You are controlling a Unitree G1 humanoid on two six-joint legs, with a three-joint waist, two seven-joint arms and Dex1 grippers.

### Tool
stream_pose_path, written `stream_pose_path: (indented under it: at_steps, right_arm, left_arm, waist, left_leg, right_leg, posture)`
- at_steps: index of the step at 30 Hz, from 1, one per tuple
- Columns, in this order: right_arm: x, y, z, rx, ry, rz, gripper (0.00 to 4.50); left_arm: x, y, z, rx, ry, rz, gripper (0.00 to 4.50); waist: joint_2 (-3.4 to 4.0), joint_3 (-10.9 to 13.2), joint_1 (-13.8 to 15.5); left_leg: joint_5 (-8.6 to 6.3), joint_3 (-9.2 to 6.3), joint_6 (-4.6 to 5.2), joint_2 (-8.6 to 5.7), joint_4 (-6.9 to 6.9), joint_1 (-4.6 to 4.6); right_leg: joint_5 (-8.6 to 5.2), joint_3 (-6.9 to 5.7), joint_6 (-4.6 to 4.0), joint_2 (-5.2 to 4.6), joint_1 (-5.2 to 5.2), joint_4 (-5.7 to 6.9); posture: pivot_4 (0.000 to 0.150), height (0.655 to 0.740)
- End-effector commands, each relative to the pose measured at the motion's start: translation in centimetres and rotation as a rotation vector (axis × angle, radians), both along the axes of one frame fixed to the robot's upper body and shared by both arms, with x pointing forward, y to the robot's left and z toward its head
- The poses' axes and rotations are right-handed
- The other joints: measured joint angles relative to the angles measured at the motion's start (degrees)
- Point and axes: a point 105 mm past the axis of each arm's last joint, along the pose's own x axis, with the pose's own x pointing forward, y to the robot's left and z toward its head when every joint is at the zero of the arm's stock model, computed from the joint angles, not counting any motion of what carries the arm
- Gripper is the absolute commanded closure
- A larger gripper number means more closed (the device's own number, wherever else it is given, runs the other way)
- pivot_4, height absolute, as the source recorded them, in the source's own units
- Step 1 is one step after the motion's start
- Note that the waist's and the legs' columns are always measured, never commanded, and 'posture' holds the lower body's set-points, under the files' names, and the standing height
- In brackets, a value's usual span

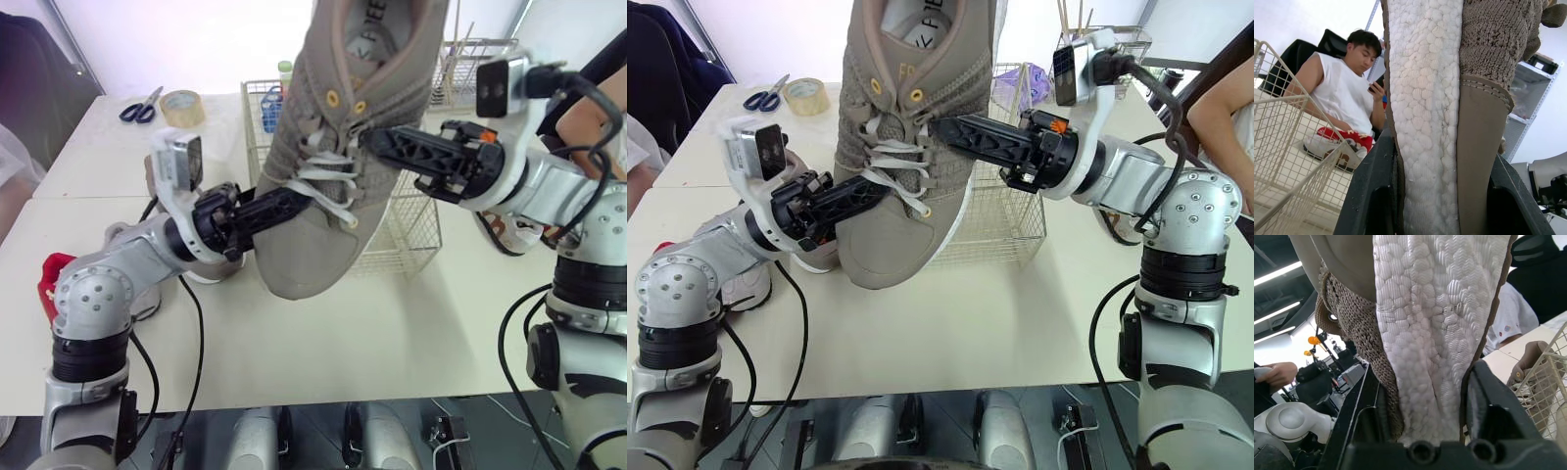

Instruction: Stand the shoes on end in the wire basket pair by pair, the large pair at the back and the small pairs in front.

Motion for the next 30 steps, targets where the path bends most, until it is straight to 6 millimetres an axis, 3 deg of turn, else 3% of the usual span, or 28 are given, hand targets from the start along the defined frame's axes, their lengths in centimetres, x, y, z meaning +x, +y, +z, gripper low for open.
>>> stream_pose_path:
  at_steps: [1, 5, 6, 10, 14, 16, 18, 23, 30]
  right_arm:
    - [-1.5, 0.6, 2.3, 0.038, -0.125, 0.036, 3.04]
    - [-1.3, -0.5, 4.2, 0.164, -0.301, -0.078, 3.04]
    - [-1.2, -0.5, 4.0, 0.125, -0.337, -0.09, 3.04]
    - [-0.3, -1.1, 4.8, 0.065, -0.386, -0.115, 3.04]
    - [0.6, -3.3, 6.9, 0.077, -0.452, -0.118, 3.04]
    - [2.2, -5.5, 9.3, 0.138, -0.531, -0.192, 3.04]
    - [3.7, -6.6, 10.5, 0.139, -0.621, -0.262, 3.04]
    - [6.9, -7.4, 10.8, 0.05, -0.75, -0.345, 3.04]
    - [9.2, -5.8, 9.3, -0.096, -0.812, -0.363, 3.04]
  left_arm:
    - [0.1, -0.1, 0.6, 0.01, -0.039, 0.023, 3.3]
    - [0.5, 0.1, 0.0, 0.076, -0.047, 0.072, 1.49]
    - [0.5, 0.2, 0.0, 0.098, -0.057, 0.096, 1.02]
    - [0.5, 0.9, 0.4, 0.163, -0.105, 0.219, 1.02]
    - [0.1, 2.1, 1.5, 0.185, -0.131, 0.35, 1.02]
    - [-0.9, 3.0, 2.0, 0.215, -0.134, 0.385, 1.02]
    - [-1.8, 3.7, 2.1, 0.239, -0.125, 0.395, 1.02]
    - [-3.3, 4.4, 1.5, 0.28, -0.065, 0.378, 1.02]
    - [-5.4, 4.2, 0.3, 0.341, -0.014, 0.369, 1.02]
  waist:
    - [0.0, 0.0, -0.02]
    - [0.01, 0.0, -0.02]
    - [0.01, 0.0, 0.03]
    - [0.01, 0.03, 0.0]
    - [0.01, 0.04, -0.24]
    - [0.0, 0.06, -0.38]
    - [0.02, 0.07, -0.77]
    - [0.04, 0.08, -1.66]
    - [0.22, 0.2, -1.99]
  left_leg:
    - [0.0, 0.0, 0.0, 0.0, 0.0, 0.0]
    - [0.0, 0.01, 0.0, 0.0, -0.01, 0.0]
    - [0.0, 0.01, 0.0, 0.0, -0.02, 0.0]
    - [-0.01, 0.01, 0.01, -0.02, -0.03, -0.05]
    - [-0.01, 0.01, 0.02, 0.01, -0.04, -0.05]
    - [-0.01, 0.01, 0.01, 0.02, -0.06, -0.04]
    - [-0.01, 0.03, 0.01, 0.02, -0.08, -0.05]
    - [-0.02, 0.06, 0.01, 0.01, -0.15, -0.04]
    - [0.0, 0.08, -0.05, 0.03, -0.24, -0.04]
  right_leg:
    - [0.0, 0.0, 0.0, 0.0, 0.0, 0.0]
    - [0.0, 0.0, 0.0, 0.0, -0.01, -0.01]
    - [0.0, 0.0, 0.0, 0.0, -0.02, -0.01]
    - [0.0, 0.0, 0.01, -0.02, -0.04, -0.06]
    - [0.0, 0.0, 0.01, -0.01, -0.06, -0.05]
    - [0.0, 0.01, 0.01, -0.01, -0.08, -0.05]
    - [0.0, 0.01, 0.01, -0.02, -0.1, -0.08]
    - [-0.01, 0.02, 0.01, -0.02, -0.1, -0.17]
    - [-0.01, 0.03, 0.01, -0.03, -0.16, -0.18]
  posture:
    - [0.15, 0.74]
    - [0.15, 0.74]
    - [0.15, 0.74]
    - [0.15, 0.74]
    - [0.15, 0.74]
    - [0.15, 0.74]
    - [0.15, 0.74]
    - [0.15, 0.74]
    - [0.15, 0.74]
